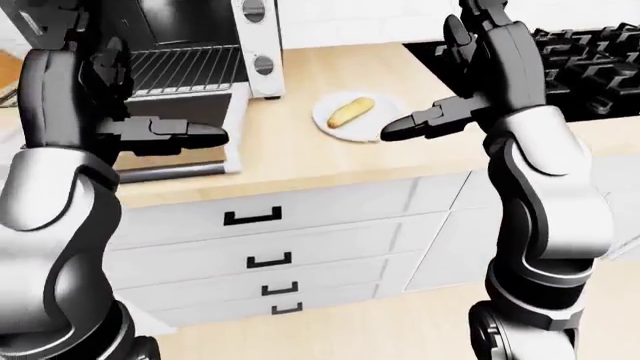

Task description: Place the baguette on the rack of the toaster oven.

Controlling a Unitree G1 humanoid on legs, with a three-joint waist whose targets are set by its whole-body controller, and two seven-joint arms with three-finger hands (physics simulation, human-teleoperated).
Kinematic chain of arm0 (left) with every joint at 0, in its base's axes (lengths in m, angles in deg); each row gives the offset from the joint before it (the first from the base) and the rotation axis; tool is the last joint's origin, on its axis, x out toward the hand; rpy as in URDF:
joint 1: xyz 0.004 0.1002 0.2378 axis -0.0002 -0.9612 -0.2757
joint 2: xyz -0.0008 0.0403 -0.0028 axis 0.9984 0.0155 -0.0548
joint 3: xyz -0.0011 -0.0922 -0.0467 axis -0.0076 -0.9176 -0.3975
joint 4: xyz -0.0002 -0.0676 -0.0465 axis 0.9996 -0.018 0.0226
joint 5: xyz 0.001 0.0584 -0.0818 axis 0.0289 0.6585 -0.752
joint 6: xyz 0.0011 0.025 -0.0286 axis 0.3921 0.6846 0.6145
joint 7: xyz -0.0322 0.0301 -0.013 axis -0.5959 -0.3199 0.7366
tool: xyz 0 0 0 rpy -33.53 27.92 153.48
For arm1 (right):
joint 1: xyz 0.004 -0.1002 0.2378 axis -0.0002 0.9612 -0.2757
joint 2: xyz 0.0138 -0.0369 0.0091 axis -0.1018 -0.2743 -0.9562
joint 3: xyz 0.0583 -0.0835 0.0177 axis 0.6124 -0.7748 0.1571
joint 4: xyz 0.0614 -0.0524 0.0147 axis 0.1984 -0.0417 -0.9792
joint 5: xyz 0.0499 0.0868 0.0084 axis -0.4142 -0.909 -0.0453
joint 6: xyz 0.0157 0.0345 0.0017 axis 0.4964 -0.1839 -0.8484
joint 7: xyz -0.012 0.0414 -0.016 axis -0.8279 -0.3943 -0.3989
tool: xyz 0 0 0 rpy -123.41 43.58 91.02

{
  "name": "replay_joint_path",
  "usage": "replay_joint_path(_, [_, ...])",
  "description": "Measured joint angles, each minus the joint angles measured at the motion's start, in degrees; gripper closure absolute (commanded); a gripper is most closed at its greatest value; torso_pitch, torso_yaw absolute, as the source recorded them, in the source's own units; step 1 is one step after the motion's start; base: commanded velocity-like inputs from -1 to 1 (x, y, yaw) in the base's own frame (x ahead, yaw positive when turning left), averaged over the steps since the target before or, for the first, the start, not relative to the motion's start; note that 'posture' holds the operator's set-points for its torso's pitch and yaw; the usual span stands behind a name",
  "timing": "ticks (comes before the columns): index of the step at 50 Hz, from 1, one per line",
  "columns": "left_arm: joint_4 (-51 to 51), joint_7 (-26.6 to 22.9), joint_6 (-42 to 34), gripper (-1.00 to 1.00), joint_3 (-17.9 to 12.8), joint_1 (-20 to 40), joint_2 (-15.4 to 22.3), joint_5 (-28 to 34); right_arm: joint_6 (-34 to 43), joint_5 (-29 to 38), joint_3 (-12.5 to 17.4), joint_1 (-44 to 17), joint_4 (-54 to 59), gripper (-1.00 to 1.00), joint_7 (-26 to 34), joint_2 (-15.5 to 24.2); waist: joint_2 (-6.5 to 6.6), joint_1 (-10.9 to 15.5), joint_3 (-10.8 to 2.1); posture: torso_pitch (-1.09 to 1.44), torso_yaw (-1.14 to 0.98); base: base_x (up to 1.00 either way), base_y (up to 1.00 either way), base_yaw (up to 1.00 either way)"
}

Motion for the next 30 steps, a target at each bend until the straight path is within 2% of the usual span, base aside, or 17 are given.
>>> replay_joint_path(5, [2.31, -0.03, 0.74, -1.0, -1.13, 0.27, 0.72, -0.45, -0.01, 0.86, 0.7, -0.29, -1.65, -1.0, 0.02, 0.17, -0.12, 0.22, -1.3, 0.0, 0.0, 0.01, 0.0, 0.25])
replay_joint_path(6, [2.44, 0.12, 0.92, -1.0, -1.51, 0.37, 0.91, -0.35, -0.19, 0.9, 0.53, -0.57, -2.03, -1.0, 0.08, 0.17, 0.41, 0.31, -1.3, 0.0, 0.0, 0.02, 0.0, 0.29])
replay_joint_path(9, [2.42, 0.65, 1.27, -1.0, -2.19, 0.47, 1.36, 0.06, -1.04, 0.68, 0.01, -1.12, -3.0, -1.0, 0.41, -0.1, 3.13, 0.55, -1.21, 0.0, 0.0, 0.05, 0.0, 0.32])
replay_joint_path(10, [2.21, 0.79, 1.34, -1.0, -2.41, 0.11, 1.43, 0.25, -1.32, 0.56, -0.41, -0.68, -3.09, -1.0, 0.56, -0.55, 2.7, 0.91, -1.06, 0.0, 0.0, 0.05, 0.0, 0.32])
replay_joint_path(12, [1.43, 1.0, 0.76, -1.0, -2.29, -0.42, 1.15, 0.48, -1.12, 0.15, -1.17, 0.24, -2.39, -1.0, 1.01, -0.71, 2.64, 1.2, -0.81, 0.0, 0.0, 0.05, 0.0, 0.34])
replay_joint_path(14, [0.95, 1.03, 0.22, -1.0, -1.65, 0.03, 1.11, 0.51, -0.41, -0.1, -0.89, 0.37, -1.8, -1.0, 1.27, -0.56, 1.93, 1.21, -0.9, 0.0, 0.0, 0.05, 0.0, 0.38])
replay_joint_path(17, [1.36, 0.78, 0.31, -1.0, -1.09, 0.58, 1.12, 0.38, -0.33, 0.05, 0.06, 0.21, -1.95, -1.0, 0.91, -0.3, 0.27, 0.98, -0.65, 0.0, 0.0, 0.04, 0.0, 0.25])
replay_joint_path(20, [1.92, 0.85, 0.62, -1.0, -1.59, 1.22, 1.36, 0.64, -0.68, -0.01, 0.33, -0.31, -2.44, -1.0, 0.21, -0.3, -1.25, 1.37, 0.57, 0.0, 0.0, 0.0, 0.0, 0.0])
replay_joint_path(22, [1.52, 0.91, 0.81, -1.0, -1.39, 1.44, 1.32, 0.9, -0.72, -0.19, 0.31, -0.19, -2.47, -1.0, -0.03, -0.11, -3.06, 1.78, 0.46, 0.0, 0.0, 0.0, 0.0, 0.0])
replay_joint_path(23, [1.4, 0.93, 0.91, -1.0, -1.15, 1.27, 0.88, 1.04, -0.69, -0.2, 0.26, 0.01, -2.45, -1.0, -0.07, 0.24, -2.89, 1.8, 0.54, 0.0, 0.0, 0.0, 0.0, 0.0])
replay_joint_path(25, [0.94, 0.72, 0.4, -1.0, -0.23, 0.79, 0.37, 0.96, -0.18, -0.07, 0.58, 0.74, -2.57, -1.0, -0.1, 0.47, -1.69, 1.3, 0.91, 0.0, 0.0, 0.0, 0.0, 0.0])
replay_joint_path(28, [0.65, 0.23, -0.32, -1.0, 0.37, 0.88, 0.27, 0.64, 0.57, 0.1, 1.03, 0.81, -2.43, -1.0, -0.17, 0.61, -0.5, 0.67, 0.56, 0.0, 0.0, 0.0, 0.0, 0.0])
replay_joint_path(30, [0.94, 0.09, -0.29, -1.0, 0.27, 1.11, 0.35, 0.64, 0.65, 0.1, 1.2, 0.71, -2.54, -1.0, -0.28, 0.59, -0.15, 0.44, 0.3, 0.0, 0.0, 0.01, 0.0, 0.0])
